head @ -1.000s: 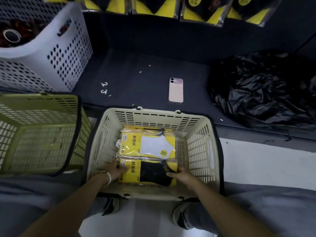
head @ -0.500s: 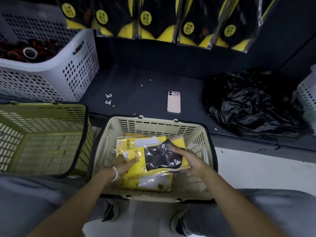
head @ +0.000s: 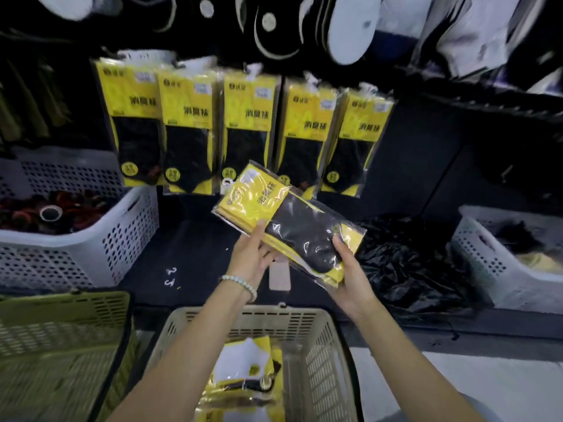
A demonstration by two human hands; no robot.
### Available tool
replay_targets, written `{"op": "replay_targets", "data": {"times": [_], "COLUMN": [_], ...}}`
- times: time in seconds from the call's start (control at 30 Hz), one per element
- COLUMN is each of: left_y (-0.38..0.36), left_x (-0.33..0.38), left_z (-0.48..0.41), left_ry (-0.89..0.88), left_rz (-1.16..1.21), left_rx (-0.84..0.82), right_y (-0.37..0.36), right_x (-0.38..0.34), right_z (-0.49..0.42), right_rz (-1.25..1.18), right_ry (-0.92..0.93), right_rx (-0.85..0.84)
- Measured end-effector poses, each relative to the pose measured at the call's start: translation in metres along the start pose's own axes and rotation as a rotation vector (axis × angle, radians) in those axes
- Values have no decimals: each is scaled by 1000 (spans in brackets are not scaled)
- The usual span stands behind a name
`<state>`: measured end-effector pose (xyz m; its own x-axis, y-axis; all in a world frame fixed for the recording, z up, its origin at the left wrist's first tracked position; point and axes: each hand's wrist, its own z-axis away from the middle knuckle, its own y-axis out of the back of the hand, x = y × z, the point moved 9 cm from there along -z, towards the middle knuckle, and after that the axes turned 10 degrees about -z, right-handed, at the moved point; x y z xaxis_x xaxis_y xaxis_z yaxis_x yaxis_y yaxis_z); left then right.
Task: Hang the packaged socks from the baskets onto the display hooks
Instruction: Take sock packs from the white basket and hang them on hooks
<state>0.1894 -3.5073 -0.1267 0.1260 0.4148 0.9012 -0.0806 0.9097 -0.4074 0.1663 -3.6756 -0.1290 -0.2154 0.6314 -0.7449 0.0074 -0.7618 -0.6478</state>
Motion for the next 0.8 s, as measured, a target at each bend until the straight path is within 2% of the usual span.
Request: {"op": "replay_targets", "data": {"times": [0.07, 0.2, 0.37, 0.47, 0.57, 0.7, 0.8], "left_y": [-12, -28, -71, -94, -111, -129, -142], "left_x": [27, 81, 115, 125, 133, 138, 140], "left_z": [-3, -6, -10, -14, -19, -27, -33], "left_ry": [-80, -270, -400, -466, -500, -509, -522], "left_rz": [-61, -310, -526, -625, -637, -625, -662], "left_rx": [29, 70, -44, -105, -126, -134, -169], "right_y": [-3, 5, -45, -69, -73, -72, -59], "right_x": [-15, -75, -142, -169, -186, -195, -201], "right_z": [-2, -9, -17, -17, -18, -20, -25], "right_rz": [112, 317, 489, 512, 446, 386, 333], "right_ry": [35, 265, 509, 614, 647, 627, 582], "right_rx": [20, 206, 91, 47, 61, 20, 52]}}
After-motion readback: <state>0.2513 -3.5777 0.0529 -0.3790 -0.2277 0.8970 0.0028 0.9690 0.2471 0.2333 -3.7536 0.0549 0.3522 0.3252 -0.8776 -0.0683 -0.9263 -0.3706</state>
